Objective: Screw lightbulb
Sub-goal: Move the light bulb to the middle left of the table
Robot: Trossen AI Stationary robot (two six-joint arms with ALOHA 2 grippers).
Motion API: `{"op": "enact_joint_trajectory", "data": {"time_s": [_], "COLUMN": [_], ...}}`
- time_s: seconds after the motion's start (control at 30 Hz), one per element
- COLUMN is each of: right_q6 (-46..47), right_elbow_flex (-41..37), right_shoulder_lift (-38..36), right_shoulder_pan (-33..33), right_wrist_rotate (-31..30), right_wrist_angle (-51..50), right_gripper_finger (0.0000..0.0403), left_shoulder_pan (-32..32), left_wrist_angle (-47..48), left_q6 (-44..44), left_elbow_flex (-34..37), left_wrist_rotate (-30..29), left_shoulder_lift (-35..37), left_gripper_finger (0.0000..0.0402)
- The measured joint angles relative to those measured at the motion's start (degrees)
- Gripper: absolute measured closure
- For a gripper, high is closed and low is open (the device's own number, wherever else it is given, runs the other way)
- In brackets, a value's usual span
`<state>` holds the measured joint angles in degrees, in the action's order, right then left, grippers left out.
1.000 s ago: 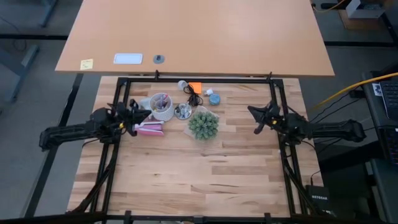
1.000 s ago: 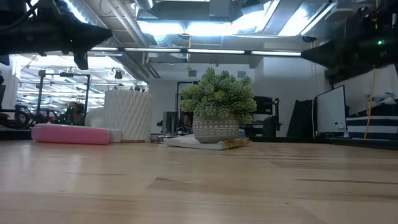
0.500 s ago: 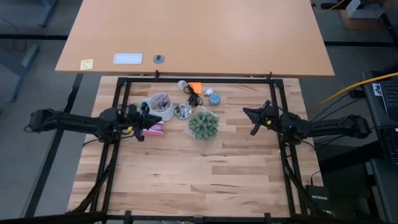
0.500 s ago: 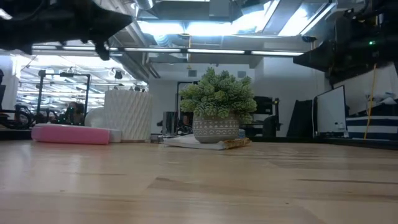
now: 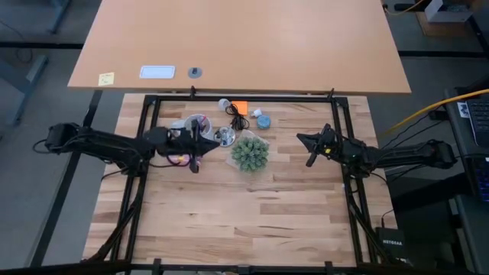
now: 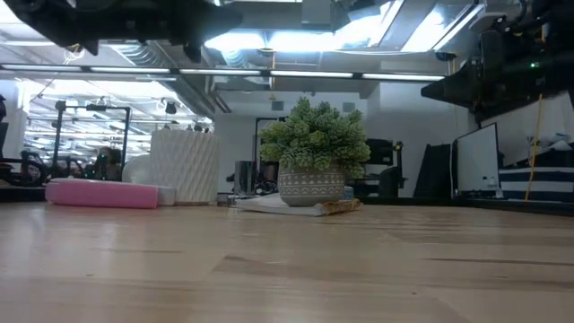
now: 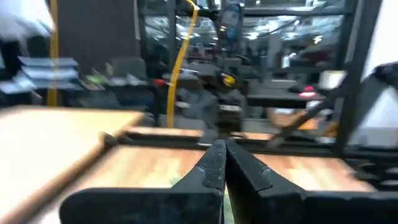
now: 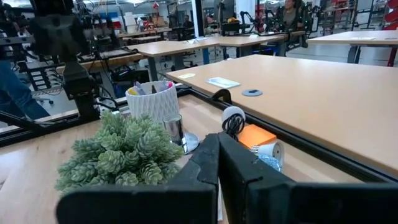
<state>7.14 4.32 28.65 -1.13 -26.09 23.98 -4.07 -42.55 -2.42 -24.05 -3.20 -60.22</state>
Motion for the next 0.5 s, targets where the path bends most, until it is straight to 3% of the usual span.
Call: {"op": "enact_joint_trajectory", "data": {"time_s": [0.17,0.33,0.5], "right_q6": [0.0,0.0,0.0], "right_elbow_flex": [0.1,0.1,0.1], "right_shoulder_lift": [0.0,0.0,0.0], "right_shoulder_pan": [0.0,0.0,0.0], "right_wrist_rotate": [0.0,0.0,0.0], "right_wrist_angle": [0.0,0.0,0.0], "right_gripper_finger": [0.0397,0.0397,0.0397], "left_shoulder_pan": [-2.2,-3.9,-5.2], "left_wrist_angle": [-0.3,3.0,10.4], "left_q6": [-8.5,-4.8,0.1], "left_elbow_flex": [-1.3,-1.6,-1.6], "left_wrist_rotate": [-0.7,-7.0,-10.0], "left_shoulder_lift": [0.6,0.6,0.5], "left_gripper_finger": [0.0402,0.0397,0.0346]}}
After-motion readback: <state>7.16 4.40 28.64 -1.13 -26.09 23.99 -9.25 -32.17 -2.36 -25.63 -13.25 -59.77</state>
